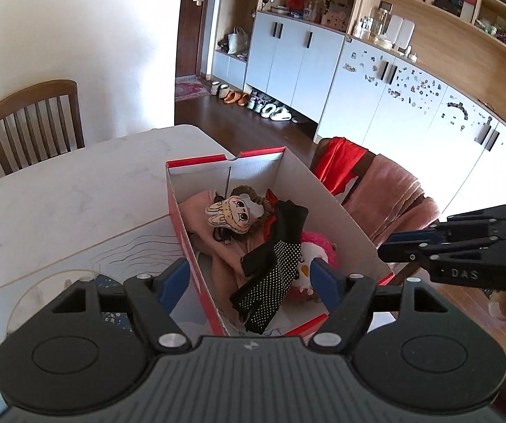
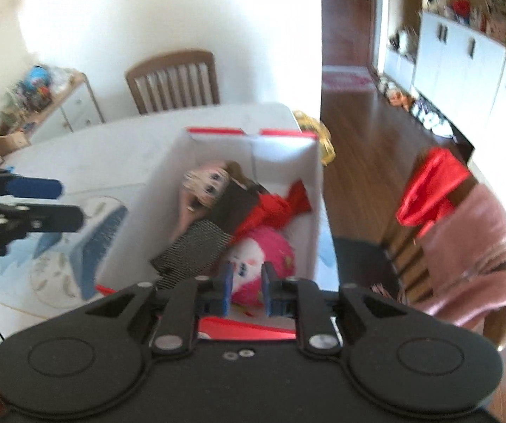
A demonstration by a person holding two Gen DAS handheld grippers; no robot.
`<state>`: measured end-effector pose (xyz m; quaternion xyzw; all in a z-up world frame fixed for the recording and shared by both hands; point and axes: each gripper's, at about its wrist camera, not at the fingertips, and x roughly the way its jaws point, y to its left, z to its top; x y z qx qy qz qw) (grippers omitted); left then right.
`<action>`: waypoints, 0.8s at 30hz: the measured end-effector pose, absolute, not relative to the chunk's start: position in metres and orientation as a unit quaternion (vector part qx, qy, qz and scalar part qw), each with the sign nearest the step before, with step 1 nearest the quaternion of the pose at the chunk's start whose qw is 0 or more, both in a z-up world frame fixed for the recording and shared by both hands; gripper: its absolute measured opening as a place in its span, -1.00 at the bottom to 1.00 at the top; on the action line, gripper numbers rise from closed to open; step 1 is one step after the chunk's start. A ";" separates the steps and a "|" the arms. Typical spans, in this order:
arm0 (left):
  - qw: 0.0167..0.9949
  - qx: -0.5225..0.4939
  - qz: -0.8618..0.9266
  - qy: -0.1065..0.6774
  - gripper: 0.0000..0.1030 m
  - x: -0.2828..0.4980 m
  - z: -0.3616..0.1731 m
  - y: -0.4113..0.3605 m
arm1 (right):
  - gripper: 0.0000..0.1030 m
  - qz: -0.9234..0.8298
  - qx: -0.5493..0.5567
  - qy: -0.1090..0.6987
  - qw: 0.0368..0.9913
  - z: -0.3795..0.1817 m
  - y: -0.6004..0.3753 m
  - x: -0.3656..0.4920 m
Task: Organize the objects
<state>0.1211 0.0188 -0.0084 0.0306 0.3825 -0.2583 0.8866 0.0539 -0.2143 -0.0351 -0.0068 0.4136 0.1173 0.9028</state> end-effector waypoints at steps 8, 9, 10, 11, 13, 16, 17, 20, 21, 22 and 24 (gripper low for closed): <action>0.890 0.027 -0.265 0.371 0.72 0.109 -0.009 0.028 | -0.14 0.132 0.002 0.352 0.927 -0.020 -0.196 0.027; 0.890 0.026 -0.267 0.370 0.73 0.107 -0.009 0.030 | -0.08 0.129 0.009 0.348 0.928 -0.019 -0.195 0.024; 0.889 0.025 -0.269 0.369 0.73 0.106 -0.009 0.031 | -0.04 0.127 0.012 0.346 0.929 -0.020 -0.195 0.023; 0.889 0.024 -0.271 0.368 0.75 0.104 -0.009 0.033 | 0.03 0.124 0.015 0.343 0.931 -0.020 -0.195 0.021; 0.888 0.024 -0.276 0.366 0.92 0.102 -0.009 0.034 | 0.17 0.121 0.019 0.335 0.934 -0.019 -0.194 0.016; 0.887 0.023 -0.285 0.363 1.00 0.098 -0.009 0.036 | 0.36 0.117 0.015 0.320 0.940 -0.018 -0.192 0.008; 0.887 0.023 -0.286 0.362 1.00 0.097 -0.009 0.037 | 0.47 0.116 0.015 0.316 0.941 -0.017 -0.191 0.005; 0.887 0.027 -0.293 0.355 1.00 0.093 -0.009 0.037 | 0.71 0.112 0.016 0.302 0.947 -0.015 -0.190 -0.003; 0.887 0.027 -0.296 0.353 1.00 0.091 -0.008 0.036 | 0.81 0.110 0.017 0.299 0.948 -0.014 -0.190 -0.005; 0.887 0.027 -0.299 0.350 1.00 0.089 -0.008 0.036 | 0.88 0.109 0.019 0.296 0.949 -0.014 -0.190 -0.007; 0.888 0.029 -0.303 0.344 1.00 0.086 -0.006 0.036 | 0.99 0.103 0.022 0.288 0.952 -0.012 -0.190 -0.012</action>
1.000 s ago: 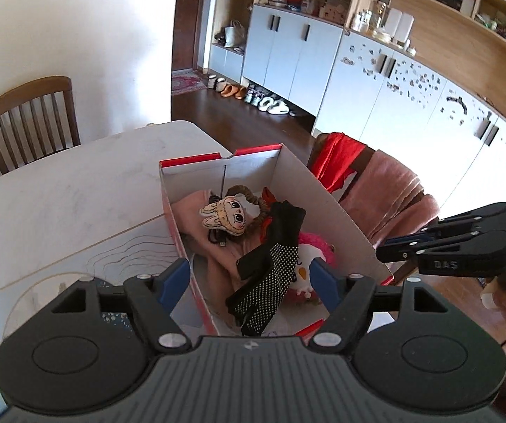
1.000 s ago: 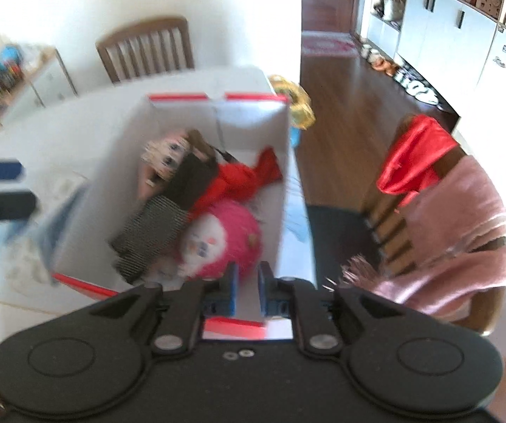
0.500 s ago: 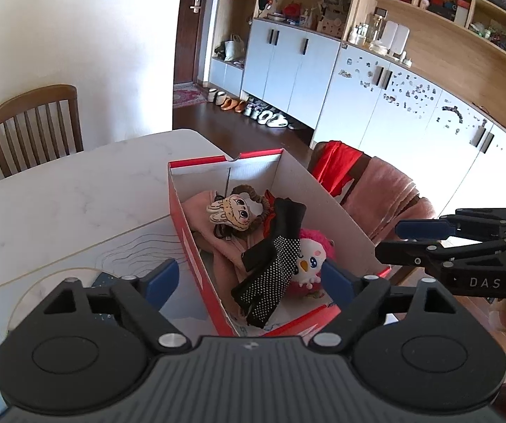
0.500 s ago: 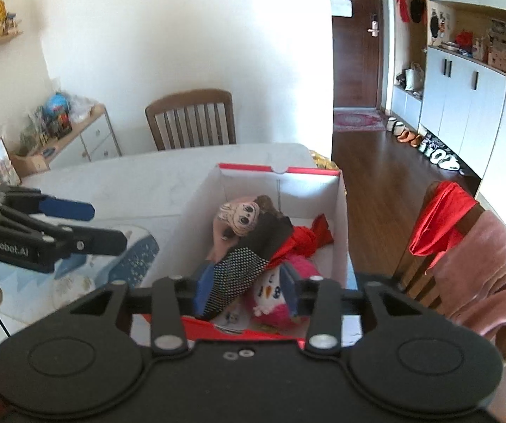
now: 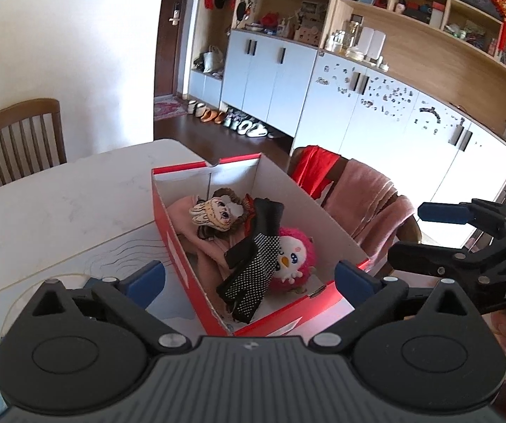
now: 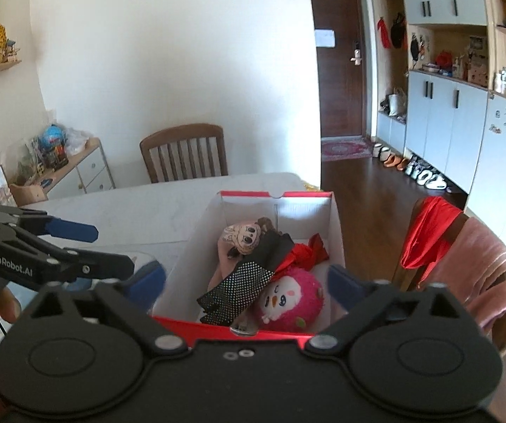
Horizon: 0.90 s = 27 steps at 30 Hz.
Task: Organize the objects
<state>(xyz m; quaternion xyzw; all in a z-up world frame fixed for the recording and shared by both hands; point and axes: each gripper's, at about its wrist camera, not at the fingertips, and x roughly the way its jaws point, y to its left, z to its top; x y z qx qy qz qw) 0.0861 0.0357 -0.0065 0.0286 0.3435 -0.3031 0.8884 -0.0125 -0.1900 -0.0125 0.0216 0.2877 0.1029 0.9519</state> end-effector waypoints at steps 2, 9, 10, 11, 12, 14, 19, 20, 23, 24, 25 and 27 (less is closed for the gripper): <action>0.890 0.027 -0.305 0.337 1.00 0.083 -0.005 0.036 | 0.99 0.099 0.022 0.283 0.954 -0.011 -0.189 -0.017; 0.895 0.019 -0.310 0.319 1.00 0.076 -0.001 0.038 | 0.99 0.090 0.037 0.281 0.955 -0.011 -0.191 -0.021; 0.896 0.015 -0.310 0.319 1.00 0.076 -0.001 0.039 | 0.99 0.089 0.037 0.281 0.955 -0.011 -0.191 -0.022; 0.895 0.014 -0.311 0.318 1.00 0.076 -0.001 0.039 | 0.99 0.090 0.038 0.282 0.955 -0.011 -0.191 -0.023; 0.895 0.015 -0.312 0.317 1.00 0.075 -0.001 0.039 | 0.99 0.091 0.038 0.283 0.954 -0.011 -0.190 -0.023; 0.897 0.021 -0.311 0.315 1.00 0.073 -0.001 0.038 | 0.99 0.091 0.036 0.283 0.954 -0.012 -0.189 -0.024; 0.897 0.020 -0.309 0.315 1.00 0.073 -0.003 0.039 | 0.99 0.093 0.040 0.285 0.953 -0.012 -0.187 -0.024; 0.898 0.021 -0.308 0.314 1.00 0.073 -0.003 0.039 | 0.99 0.094 0.041 0.285 0.953 -0.012 -0.187 -0.024; 0.900 0.023 -0.302 0.312 1.00 0.073 -0.004 0.040 | 0.99 0.091 0.046 0.287 0.953 -0.013 -0.188 -0.023; 0.900 0.023 -0.300 0.315 1.00 0.074 -0.004 0.040 | 0.99 0.090 0.047 0.288 0.952 -0.013 -0.188 -0.022; 0.900 0.023 -0.300 0.316 1.00 0.074 -0.005 0.040 | 0.99 0.090 0.048 0.288 0.952 -0.013 -0.189 -0.022; 0.900 0.023 -0.298 0.317 1.00 0.074 -0.006 0.041 | 0.99 0.088 0.052 0.287 0.952 -0.013 -0.190 -0.023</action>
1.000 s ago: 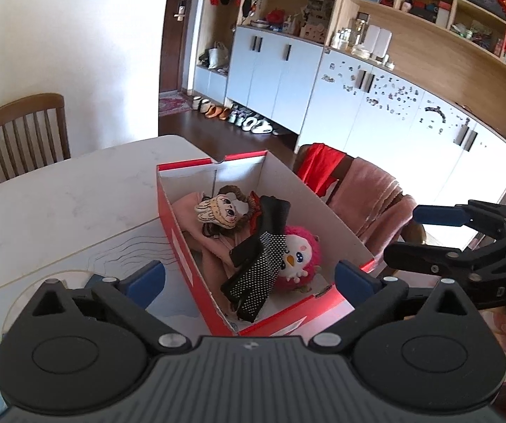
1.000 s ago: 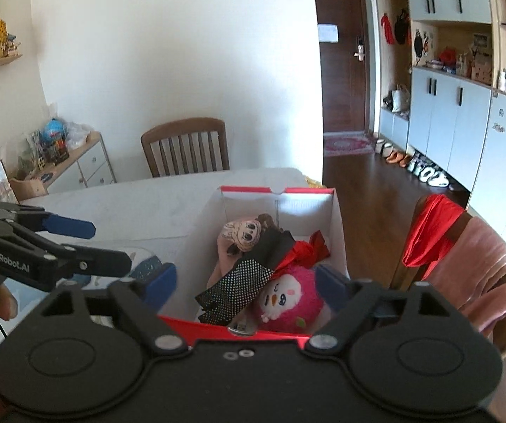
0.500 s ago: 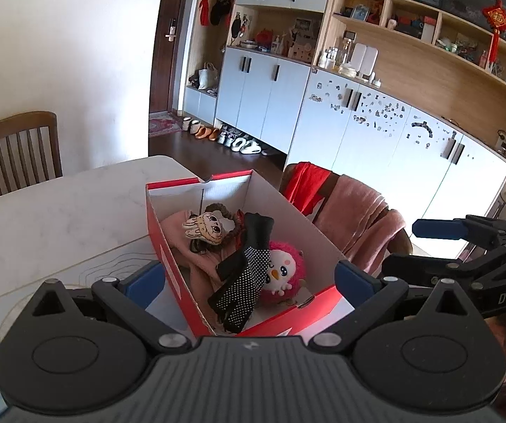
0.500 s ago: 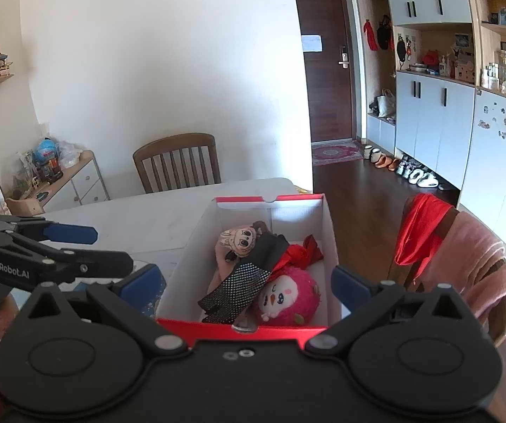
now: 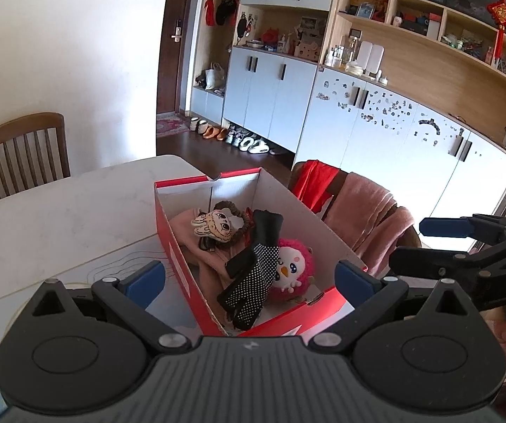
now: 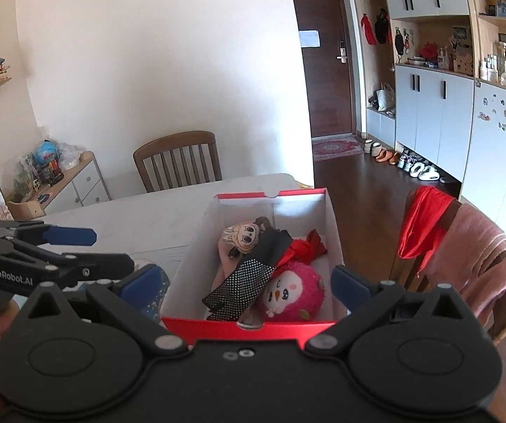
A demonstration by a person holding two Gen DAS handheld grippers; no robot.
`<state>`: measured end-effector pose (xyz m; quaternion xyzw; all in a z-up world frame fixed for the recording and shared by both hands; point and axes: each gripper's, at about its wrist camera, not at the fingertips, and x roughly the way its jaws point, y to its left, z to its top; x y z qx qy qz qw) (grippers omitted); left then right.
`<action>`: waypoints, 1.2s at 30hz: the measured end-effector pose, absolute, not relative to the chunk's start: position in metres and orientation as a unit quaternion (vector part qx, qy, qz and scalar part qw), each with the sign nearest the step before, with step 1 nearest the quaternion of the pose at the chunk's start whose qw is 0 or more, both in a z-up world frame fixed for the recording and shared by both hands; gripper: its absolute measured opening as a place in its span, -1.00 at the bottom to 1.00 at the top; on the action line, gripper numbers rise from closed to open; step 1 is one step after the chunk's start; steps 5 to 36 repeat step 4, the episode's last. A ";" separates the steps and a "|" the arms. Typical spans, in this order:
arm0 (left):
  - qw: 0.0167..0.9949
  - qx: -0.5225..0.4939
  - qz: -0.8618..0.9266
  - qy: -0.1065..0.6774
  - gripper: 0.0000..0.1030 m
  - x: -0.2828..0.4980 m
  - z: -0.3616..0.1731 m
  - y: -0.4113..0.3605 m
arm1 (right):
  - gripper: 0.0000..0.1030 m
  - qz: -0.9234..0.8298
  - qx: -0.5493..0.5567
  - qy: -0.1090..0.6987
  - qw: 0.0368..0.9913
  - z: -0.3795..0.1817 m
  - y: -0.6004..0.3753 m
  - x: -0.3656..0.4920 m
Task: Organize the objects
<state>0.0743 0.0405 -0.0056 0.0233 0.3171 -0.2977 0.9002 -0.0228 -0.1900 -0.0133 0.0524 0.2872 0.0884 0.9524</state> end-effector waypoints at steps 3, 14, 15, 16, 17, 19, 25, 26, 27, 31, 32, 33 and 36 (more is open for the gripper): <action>0.900 0.021 -0.299 0.317 1.00 0.075 -0.006 0.042 | 0.99 0.083 0.058 0.290 0.952 -0.014 -0.191 -0.022; 0.899 0.019 -0.301 0.317 1.00 0.076 -0.006 0.043 | 0.99 0.082 0.058 0.291 0.951 -0.014 -0.192 -0.022; 0.899 0.019 -0.301 0.317 1.00 0.076 -0.006 0.043 | 0.99 0.082 0.058 0.291 0.951 -0.014 -0.192 -0.022; 0.899 0.019 -0.301 0.317 1.00 0.076 -0.006 0.043 | 0.99 0.082 0.058 0.291 0.951 -0.014 -0.192 -0.022; 0.899 0.019 -0.301 0.317 1.00 0.076 -0.006 0.043 | 0.99 0.082 0.058 0.291 0.951 -0.014 -0.192 -0.022; 0.899 0.019 -0.301 0.317 1.00 0.076 -0.006 0.043 | 0.99 0.082 0.058 0.291 0.951 -0.014 -0.192 -0.022; 0.899 0.019 -0.301 0.317 1.00 0.076 -0.006 0.043 | 0.99 0.082 0.058 0.291 0.951 -0.014 -0.192 -0.022; 0.899 0.019 -0.301 0.317 1.00 0.076 -0.006 0.043 | 0.99 0.082 0.058 0.291 0.951 -0.014 -0.192 -0.022; 0.899 0.019 -0.301 0.317 1.00 0.076 -0.006 0.043 | 0.99 0.082 0.058 0.291 0.951 -0.014 -0.192 -0.022; 0.899 0.019 -0.301 0.317 1.00 0.076 -0.006 0.043 | 0.99 0.082 0.058 0.291 0.951 -0.014 -0.192 -0.022; 0.899 0.019 -0.301 0.317 1.00 0.076 -0.006 0.043 | 0.99 0.082 0.058 0.291 0.951 -0.014 -0.192 -0.022; 0.899 0.019 -0.301 0.317 1.00 0.076 -0.006 0.043 | 0.99 0.082 0.058 0.291 0.951 -0.014 -0.192 -0.022; 0.899 0.019 -0.301 0.317 1.00 0.076 -0.006 0.043 | 0.99 0.082 0.058 0.291 0.951 -0.014 -0.192 -0.022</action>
